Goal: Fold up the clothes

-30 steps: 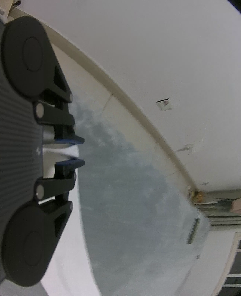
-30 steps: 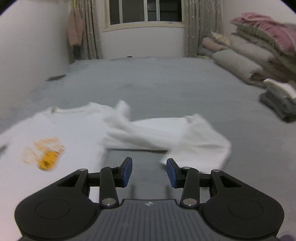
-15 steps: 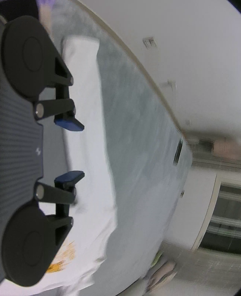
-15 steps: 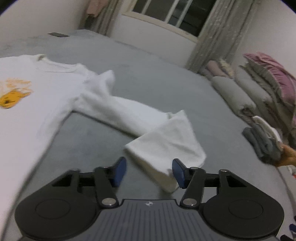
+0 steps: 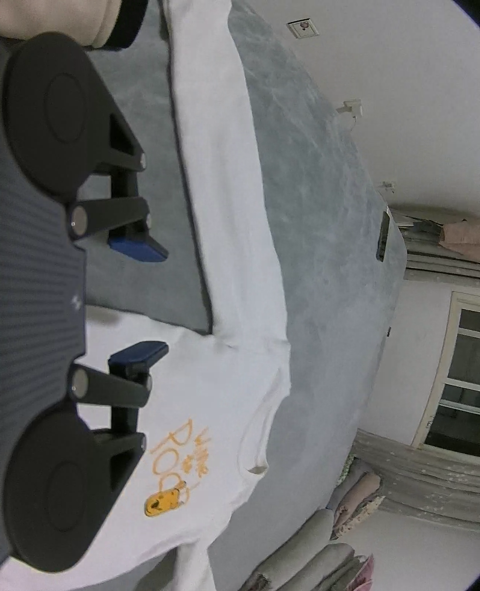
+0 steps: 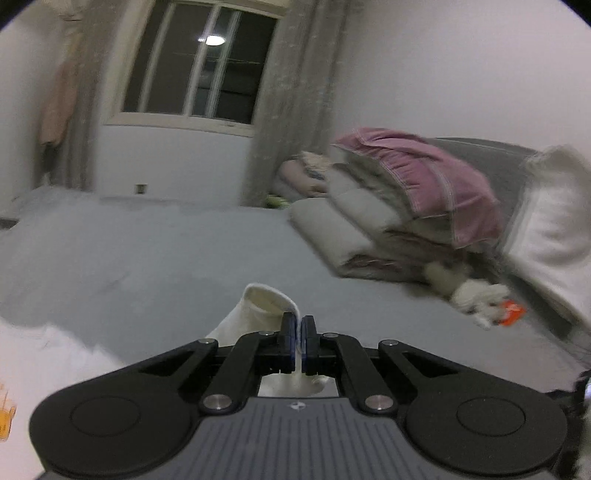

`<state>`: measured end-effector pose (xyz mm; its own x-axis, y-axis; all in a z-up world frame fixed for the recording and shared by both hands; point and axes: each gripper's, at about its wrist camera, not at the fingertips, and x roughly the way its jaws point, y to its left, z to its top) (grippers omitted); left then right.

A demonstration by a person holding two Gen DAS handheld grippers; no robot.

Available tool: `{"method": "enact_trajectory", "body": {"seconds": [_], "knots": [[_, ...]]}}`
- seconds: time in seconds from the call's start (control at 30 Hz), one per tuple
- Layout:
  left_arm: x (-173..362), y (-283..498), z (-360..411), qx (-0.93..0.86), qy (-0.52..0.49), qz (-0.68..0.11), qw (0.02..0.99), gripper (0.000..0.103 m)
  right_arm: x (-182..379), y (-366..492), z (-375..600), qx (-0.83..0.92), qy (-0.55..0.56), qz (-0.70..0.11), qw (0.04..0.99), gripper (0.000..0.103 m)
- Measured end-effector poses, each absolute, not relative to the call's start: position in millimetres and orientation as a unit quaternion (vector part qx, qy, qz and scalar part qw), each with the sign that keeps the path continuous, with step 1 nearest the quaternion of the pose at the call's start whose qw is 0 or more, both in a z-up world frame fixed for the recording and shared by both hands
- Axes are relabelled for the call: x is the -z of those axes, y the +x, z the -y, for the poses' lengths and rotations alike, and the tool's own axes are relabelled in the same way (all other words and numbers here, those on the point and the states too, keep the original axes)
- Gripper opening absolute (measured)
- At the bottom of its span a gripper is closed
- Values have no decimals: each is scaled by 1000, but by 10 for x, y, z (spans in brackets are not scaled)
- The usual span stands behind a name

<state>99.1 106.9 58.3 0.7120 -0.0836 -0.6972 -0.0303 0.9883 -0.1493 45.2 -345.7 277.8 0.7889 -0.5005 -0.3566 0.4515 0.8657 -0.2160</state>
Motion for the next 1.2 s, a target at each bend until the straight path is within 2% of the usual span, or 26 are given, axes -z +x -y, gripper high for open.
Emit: {"method": "enact_trajectory", "body": {"seconds": [0.13,0.33,0.5,0.6,0.67,0.77,0.9,1.03,1.2], "knots": [[-485,1019,-1005,18,-64,-391,918,45,-3049,537,3686,274,-54,-235,931,1],[-372,1021,-951,25,-56,-407,911,47,-2402,692,3812,257,-64,-359,895,1],[-353,1011,-995,19,-53,-410,910,48,-2125,696,3754,299,-104,-377,870,1],[-342,1029,-1045,14,-56,-414,908,48,-1959,698,3720,324,-128,-387,854,10],[-340,1031,-1059,13,-58,-417,907,49,-1941,652,3651,324,-132,-383,855,12],[-362,960,-1052,20,-57,-421,905,50,-1969,522,3403,248,-82,-374,890,16],[-391,775,-1072,17,-61,-430,900,51,-1779,260,2903,106,3,-378,920,29],[-415,506,-1139,10,-60,-434,899,51,-1389,-35,2548,-29,120,-405,906,28],[-424,120,-1297,-1,-55,-435,899,51,-1142,-530,2305,-35,120,-418,900,28]]}}
